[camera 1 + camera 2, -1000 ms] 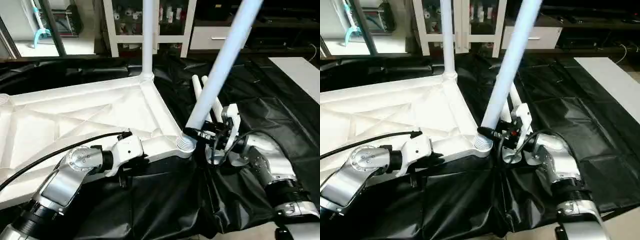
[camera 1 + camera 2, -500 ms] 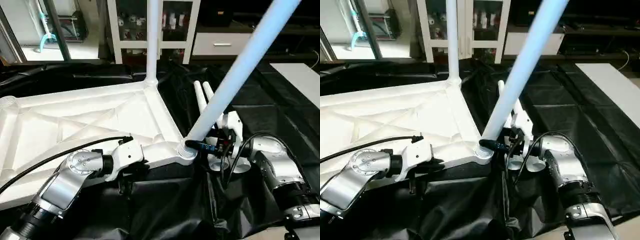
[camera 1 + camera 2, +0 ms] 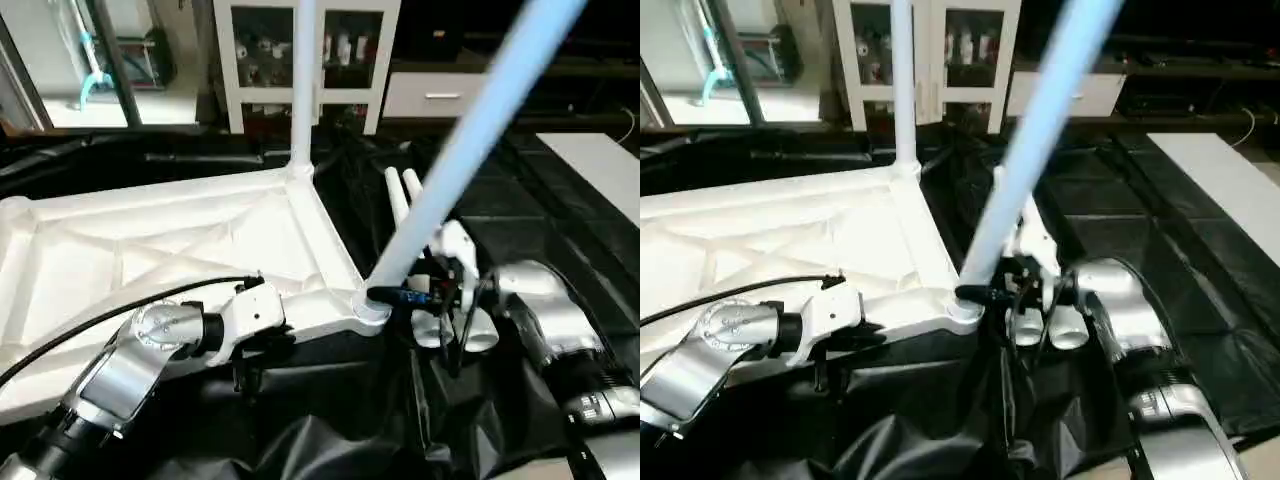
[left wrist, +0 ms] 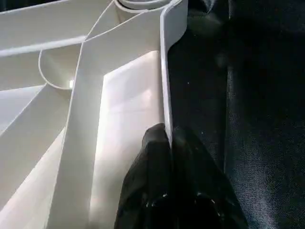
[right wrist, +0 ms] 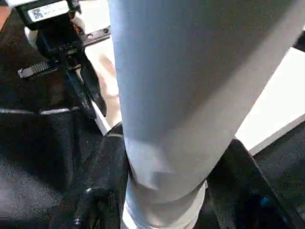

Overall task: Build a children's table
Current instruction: Insert table leg to table base

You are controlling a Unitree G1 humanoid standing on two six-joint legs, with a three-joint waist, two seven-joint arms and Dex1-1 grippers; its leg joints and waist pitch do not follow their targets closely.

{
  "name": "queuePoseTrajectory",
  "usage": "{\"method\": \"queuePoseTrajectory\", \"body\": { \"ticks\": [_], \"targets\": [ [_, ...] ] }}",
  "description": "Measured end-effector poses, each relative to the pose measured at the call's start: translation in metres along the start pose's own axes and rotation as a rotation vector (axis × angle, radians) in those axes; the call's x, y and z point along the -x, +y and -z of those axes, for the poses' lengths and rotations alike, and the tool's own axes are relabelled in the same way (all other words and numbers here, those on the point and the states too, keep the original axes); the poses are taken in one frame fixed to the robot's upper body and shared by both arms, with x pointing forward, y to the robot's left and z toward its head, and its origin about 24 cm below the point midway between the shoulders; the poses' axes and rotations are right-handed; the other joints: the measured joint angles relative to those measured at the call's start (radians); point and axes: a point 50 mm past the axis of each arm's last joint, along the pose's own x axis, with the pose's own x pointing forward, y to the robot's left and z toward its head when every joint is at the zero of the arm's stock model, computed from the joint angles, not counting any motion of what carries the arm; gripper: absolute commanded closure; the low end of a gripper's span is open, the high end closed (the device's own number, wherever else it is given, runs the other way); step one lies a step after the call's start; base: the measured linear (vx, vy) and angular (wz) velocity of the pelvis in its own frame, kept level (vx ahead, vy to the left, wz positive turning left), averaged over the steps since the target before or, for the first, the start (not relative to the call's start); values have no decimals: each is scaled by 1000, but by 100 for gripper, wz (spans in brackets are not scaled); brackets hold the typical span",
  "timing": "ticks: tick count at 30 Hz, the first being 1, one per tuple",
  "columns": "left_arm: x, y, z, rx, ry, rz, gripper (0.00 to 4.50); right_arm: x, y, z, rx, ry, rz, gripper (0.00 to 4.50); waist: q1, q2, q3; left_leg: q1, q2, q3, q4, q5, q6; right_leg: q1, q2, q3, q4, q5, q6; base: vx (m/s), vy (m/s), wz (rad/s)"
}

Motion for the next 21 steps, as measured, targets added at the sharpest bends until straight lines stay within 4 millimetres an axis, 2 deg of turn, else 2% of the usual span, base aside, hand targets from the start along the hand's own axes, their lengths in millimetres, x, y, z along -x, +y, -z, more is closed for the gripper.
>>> {"method": "queuePoseTrajectory", "body": {
  "ticks": [13,18,21],
  "targets": [
    [1,-1,2,7,8,11,450,-6,-7,-4,-18,53,-70,262,-3,-9,-6,4,0,0,-4,-2,-3,3,0,0,-4,-1,0,0,0,0],
    [2,-2,3,12,16,13,450,-11,-7,2,-89,7,-54,262,-5,-11,-5,12,0,0,-7,-4,-7,10,1,0,-4,-5,-1,0,0,0],
    [2,-2,4,13,17,14,450,-12,-7,4,-105,-3,-46,262,-4,-12,-4,13,0,0,-9,-4,-8,12,1,0,-4,-6,0,0,0,0]
  ]
}}
